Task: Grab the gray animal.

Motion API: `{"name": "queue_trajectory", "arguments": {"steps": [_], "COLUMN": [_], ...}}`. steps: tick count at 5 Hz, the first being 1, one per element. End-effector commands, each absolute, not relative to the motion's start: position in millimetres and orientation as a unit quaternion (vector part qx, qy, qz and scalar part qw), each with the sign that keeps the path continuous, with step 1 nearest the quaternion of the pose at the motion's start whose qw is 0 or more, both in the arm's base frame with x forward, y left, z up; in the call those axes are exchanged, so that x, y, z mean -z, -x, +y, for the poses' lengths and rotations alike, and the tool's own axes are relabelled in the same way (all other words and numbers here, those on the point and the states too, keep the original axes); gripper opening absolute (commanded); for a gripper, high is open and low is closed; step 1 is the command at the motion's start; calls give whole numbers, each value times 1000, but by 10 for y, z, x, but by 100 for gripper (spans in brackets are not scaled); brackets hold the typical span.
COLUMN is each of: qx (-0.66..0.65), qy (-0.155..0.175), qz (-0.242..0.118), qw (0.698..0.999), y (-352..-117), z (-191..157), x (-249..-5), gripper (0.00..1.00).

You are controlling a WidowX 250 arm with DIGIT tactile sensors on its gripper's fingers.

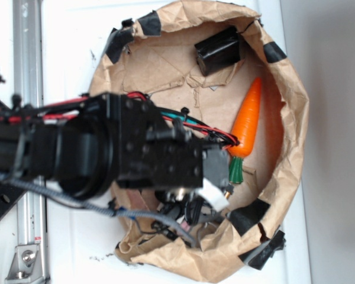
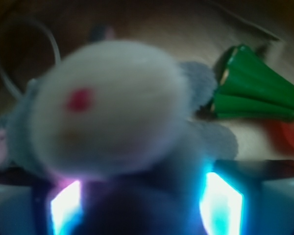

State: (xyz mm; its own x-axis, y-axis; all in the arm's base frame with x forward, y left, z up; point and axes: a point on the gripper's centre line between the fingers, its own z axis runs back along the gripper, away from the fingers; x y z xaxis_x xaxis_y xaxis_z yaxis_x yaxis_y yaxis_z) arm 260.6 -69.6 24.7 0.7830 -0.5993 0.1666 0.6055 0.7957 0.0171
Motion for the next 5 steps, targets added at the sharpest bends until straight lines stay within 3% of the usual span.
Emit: {"name": "queue_trajectory", "arguments": {"steps": [1, 2, 3, 4, 5], "qx": [166, 46, -76, -135, -130], "qy": [52, 2, -27, -17, -20], "qz": [-87, -137, -147, -156, -141], "qw": [981, 989, 986, 978, 981], "y": [-2721, -2693, -2562, -2428, -2383], "z": [-168, 34, -8, -109, -114], "x": [-1185, -1358, -1562, -1567, -1579], "gripper": [0, 0, 0, 0, 0]}}
